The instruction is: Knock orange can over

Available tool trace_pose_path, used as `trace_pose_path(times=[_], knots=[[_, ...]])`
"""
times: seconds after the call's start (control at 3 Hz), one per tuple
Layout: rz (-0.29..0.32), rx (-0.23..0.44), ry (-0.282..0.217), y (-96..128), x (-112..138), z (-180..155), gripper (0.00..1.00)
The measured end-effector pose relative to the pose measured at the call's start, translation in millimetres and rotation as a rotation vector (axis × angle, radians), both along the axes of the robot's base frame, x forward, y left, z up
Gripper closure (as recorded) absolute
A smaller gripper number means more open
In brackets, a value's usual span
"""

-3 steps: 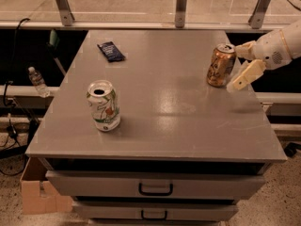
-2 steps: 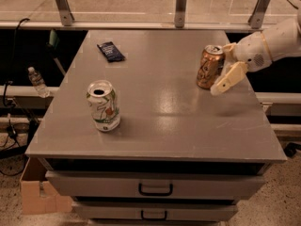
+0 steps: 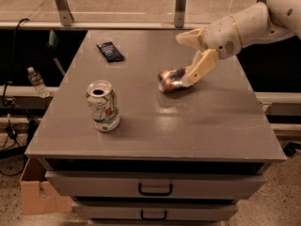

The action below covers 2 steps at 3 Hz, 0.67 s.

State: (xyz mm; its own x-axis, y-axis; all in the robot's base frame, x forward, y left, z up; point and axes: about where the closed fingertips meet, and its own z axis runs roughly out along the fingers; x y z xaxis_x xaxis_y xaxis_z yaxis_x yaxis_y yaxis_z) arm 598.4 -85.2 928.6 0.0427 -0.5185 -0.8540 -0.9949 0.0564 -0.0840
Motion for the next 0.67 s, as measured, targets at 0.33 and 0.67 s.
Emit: trace_pose_path(times=[0.33,0.67], knots=[[0.046,0.014,-0.029,22.4,-2.1,14.0,0.0],[0.001,0.007,-0.044,6.2,9.4,16.8,0.0]])
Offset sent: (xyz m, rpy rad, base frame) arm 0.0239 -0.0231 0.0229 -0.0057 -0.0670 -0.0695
